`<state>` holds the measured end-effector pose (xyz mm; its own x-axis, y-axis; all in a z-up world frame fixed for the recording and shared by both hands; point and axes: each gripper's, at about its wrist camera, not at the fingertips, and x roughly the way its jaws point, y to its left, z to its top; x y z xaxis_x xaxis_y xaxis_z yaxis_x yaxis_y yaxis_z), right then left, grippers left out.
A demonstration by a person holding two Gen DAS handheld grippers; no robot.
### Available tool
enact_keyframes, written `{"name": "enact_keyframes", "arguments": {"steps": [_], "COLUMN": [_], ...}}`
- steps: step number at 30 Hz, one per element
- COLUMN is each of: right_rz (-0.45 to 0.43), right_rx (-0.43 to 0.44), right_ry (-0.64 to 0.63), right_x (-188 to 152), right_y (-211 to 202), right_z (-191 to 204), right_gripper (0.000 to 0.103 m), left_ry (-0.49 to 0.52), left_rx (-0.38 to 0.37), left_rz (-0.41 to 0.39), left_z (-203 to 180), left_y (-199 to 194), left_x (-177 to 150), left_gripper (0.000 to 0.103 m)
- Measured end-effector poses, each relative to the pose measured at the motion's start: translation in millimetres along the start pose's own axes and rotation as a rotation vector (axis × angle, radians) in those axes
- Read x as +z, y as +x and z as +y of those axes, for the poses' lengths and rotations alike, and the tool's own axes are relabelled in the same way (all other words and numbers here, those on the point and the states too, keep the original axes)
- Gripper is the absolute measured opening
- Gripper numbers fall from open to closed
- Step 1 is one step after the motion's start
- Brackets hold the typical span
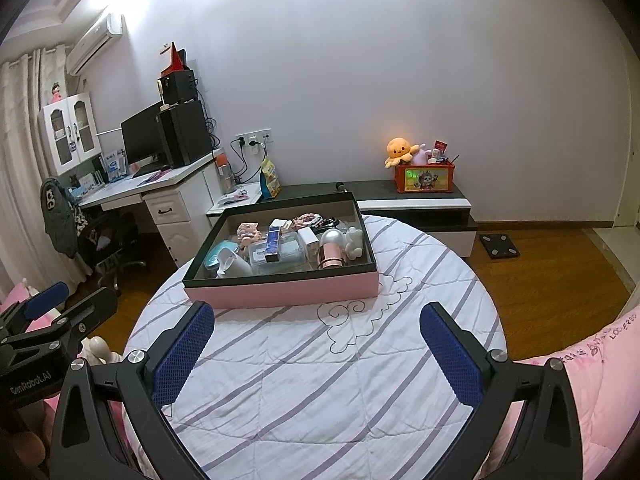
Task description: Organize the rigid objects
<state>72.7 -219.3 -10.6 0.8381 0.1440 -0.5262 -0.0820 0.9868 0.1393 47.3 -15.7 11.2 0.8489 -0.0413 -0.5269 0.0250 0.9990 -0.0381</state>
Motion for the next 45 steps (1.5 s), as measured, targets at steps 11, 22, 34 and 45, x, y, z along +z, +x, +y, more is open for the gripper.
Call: {"name": "enact_keyframes", "arguments": {"steps": [11, 22, 34, 45], "right_rz": [0.002, 0.006, 0.016, 0.019], "right_rx": [-0.001, -0.001, -0.001, -0.001], "right_ry": [-0.008, -0.013, -0.019, -0.022], "right_x": [2.5, 4.4, 3.3, 3.4], "right_y": [0.8, 1.6, 6.2, 8.2], "right_z": [1.9, 5.0, 4.2, 5.2], "right_gripper": [0.103, 0.103, 0.103, 0.103], "left_ry": [-0.010, 0.025, 0.006, -0.018], "left_rx": [0.026, 0.078, 0.064, 0.030], "left_rz": [-0.022, -0.057, -0.041, -0.050], "left_z": [-0.7, -8.3, -6.8, -3.2], "left_y": [0.7, -0.7, 3.0, -1.1], "left_x": [1.8, 7.2, 7.1, 7.3], "left_gripper": [0.103, 0.103, 0.103, 0.103]}}
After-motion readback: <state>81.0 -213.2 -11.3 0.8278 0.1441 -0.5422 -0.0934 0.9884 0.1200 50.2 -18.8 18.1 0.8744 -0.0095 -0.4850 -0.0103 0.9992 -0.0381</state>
